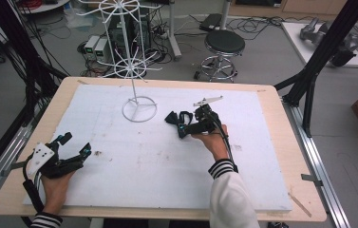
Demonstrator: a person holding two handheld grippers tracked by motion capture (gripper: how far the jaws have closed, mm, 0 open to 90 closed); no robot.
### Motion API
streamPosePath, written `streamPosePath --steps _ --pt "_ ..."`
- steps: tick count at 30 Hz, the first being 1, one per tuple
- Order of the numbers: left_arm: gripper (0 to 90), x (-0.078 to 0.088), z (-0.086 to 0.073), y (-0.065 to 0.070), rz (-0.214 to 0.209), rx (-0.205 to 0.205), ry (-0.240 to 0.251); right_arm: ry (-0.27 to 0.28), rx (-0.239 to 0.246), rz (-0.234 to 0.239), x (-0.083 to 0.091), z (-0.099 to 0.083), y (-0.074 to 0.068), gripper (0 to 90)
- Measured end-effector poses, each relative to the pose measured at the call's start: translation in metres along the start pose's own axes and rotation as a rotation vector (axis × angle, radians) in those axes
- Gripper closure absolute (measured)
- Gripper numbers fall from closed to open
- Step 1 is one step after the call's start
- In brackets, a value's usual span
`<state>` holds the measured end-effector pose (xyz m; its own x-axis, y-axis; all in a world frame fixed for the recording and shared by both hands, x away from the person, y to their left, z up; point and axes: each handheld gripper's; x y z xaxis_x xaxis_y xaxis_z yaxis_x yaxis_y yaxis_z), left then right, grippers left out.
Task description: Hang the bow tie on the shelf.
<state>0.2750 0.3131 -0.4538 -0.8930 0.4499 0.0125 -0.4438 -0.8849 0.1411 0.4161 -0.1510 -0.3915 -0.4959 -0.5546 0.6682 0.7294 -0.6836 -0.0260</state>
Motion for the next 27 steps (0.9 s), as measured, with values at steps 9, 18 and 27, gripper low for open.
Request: streamPosePath --steps 9,18,27 --pt "16.3 0.000 0.000 0.000 0.000 0.003 0.005 -0.082 -0.029 0.030 -0.010 -0.004 0.002 27.9" --pt "16.3 0.000 0.000 0.000 -0.001 0.004 0.005 -0.135 -0.062 0.046 -0.020 -0.007 0.002 41.4" --pt "16.4 0.000 0.000 0.000 -0.001 0.002 0.007 -0.158 -0.088 0.028 -0.027 -0.010 0.005 43.6"
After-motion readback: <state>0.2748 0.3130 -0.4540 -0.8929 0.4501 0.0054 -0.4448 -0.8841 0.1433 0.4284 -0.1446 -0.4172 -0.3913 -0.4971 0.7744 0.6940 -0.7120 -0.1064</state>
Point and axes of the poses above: each handheld gripper's, and its own axes: x roughly backward along the jaws, z roughly out of its top, y roughly to its right, and after that the axes turned 8 degrees about x, right-handed
